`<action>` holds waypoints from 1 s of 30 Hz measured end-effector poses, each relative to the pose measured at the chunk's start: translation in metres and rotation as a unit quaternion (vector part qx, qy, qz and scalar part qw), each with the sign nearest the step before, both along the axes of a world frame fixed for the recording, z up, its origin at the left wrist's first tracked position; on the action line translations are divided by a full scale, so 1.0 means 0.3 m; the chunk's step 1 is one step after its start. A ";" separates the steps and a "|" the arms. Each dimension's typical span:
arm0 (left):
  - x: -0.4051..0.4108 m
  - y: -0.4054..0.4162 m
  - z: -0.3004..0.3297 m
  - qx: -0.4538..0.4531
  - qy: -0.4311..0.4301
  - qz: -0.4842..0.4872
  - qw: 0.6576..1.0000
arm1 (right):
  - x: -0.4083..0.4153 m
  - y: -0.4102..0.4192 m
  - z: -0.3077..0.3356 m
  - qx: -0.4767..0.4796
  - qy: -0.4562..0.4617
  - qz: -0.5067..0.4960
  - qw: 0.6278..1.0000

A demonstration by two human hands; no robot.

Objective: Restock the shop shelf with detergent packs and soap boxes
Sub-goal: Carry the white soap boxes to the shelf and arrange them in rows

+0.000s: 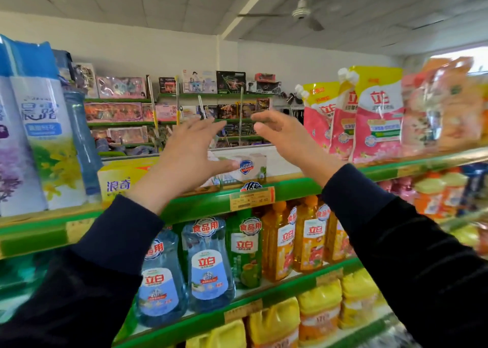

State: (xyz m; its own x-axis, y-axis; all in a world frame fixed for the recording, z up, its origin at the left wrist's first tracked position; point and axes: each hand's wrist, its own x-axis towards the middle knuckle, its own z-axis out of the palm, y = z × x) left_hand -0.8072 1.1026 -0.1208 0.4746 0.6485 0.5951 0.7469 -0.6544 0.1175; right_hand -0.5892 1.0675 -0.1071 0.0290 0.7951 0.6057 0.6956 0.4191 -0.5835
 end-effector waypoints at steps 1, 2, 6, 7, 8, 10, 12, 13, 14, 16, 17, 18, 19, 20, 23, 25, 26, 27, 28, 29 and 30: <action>0.029 -0.015 -0.015 -0.002 -0.042 -0.035 0.999 | 0.018 -0.047 -0.021 0.015 0.028 -0.015 0.999; 0.074 -0.037 -0.034 -0.005 -0.085 -0.073 0.994 | 0.045 -0.111 -0.042 0.031 0.047 -0.037 0.998; 0.222 -0.123 -0.107 -0.080 -0.239 -0.204 0.946 | 0.096 -0.348 -0.132 0.075 0.115 -0.105 0.985; 0.271 -0.156 -0.125 -0.110 -0.258 -0.247 0.928 | 0.112 -0.424 -0.156 0.088 0.128 -0.135 0.979; 0.326 -0.190 -0.143 -0.131 -0.267 -0.282 0.912 | 0.130 -0.502 -0.179 0.101 0.139 -0.167 0.971; 0.415 -0.244 -0.182 -0.164 -0.277 -0.329 0.888 | 0.153 -0.624 -0.225 0.115 0.150 -0.215 0.958; 0.522 -0.338 -0.227 -0.204 -0.267 -0.388 0.858 | 0.182 -0.770 -0.270 0.124 0.149 -0.284 0.939; 0.571 -0.390 -0.250 -0.225 -0.258 -0.415 0.843 | 0.194 -0.840 -0.290 0.128 0.149 -0.317 0.928; 0.629 -0.452 -0.272 -0.252 -0.249 -0.443 0.823 | 0.206 -0.921 -0.307 0.130 0.143 -0.355 0.915; 0.727 -0.578 -0.301 -0.289 -0.235 -0.485 0.791 | 0.225 -1.069 -0.336 0.132 0.141 -0.415 0.889; 0.757 -0.617 -0.311 -0.292 -0.234 -0.499 0.782 | 0.225 -1.110 -0.346 0.131 0.144 -0.433 0.880; 0.804 -0.694 -0.318 -0.300 -0.229 -0.523 0.764 | 0.228 -1.193 -0.358 0.131 0.145 -0.463 0.865; 0.836 -0.760 -0.322 -0.307 -0.225 -0.542 0.749 | 0.226 -1.257 -0.368 0.130 0.145 -0.486 0.852; 0.863 -0.820 -0.329 -0.315 -0.218 -0.560 0.735 | 0.222 -1.315 -0.374 0.129 0.145 -0.506 0.840; 0.940 -1.042 -0.346 -0.347 -0.187 -0.614 0.684 | 0.188 -1.539 -0.386 0.141 0.133 -0.567 0.801; 0.981 -1.221 -0.348 -0.353 -0.163 -0.661 0.641 | 0.146 -1.713 -0.386 0.154 0.116 -0.622 0.759; 0.993 -1.291 -0.347 -0.359 -0.153 -0.679 0.622 | 0.127 -1.778 -0.384 0.161 0.110 -0.639 0.744; 1.004 -1.386 -0.347 -0.367 -0.142 -0.698 0.598 | 0.101 -1.863 -0.383 0.171 0.110 -0.661 0.723; 1.012 -1.484 -0.347 -0.371 -0.133 -0.716 0.576 | 0.075 -1.950 -0.382 0.181 0.106 -0.681 0.702; 1.013 -1.539 -0.348 -0.378 -0.128 -0.724 0.562 | 0.058 -1.996 -0.380 0.182 0.096 -0.694 0.690; 1.016 -1.608 -0.352 -0.386 -0.121 -0.736 0.543 | 0.036 -2.054 -0.378 0.179 0.085 -0.710 0.675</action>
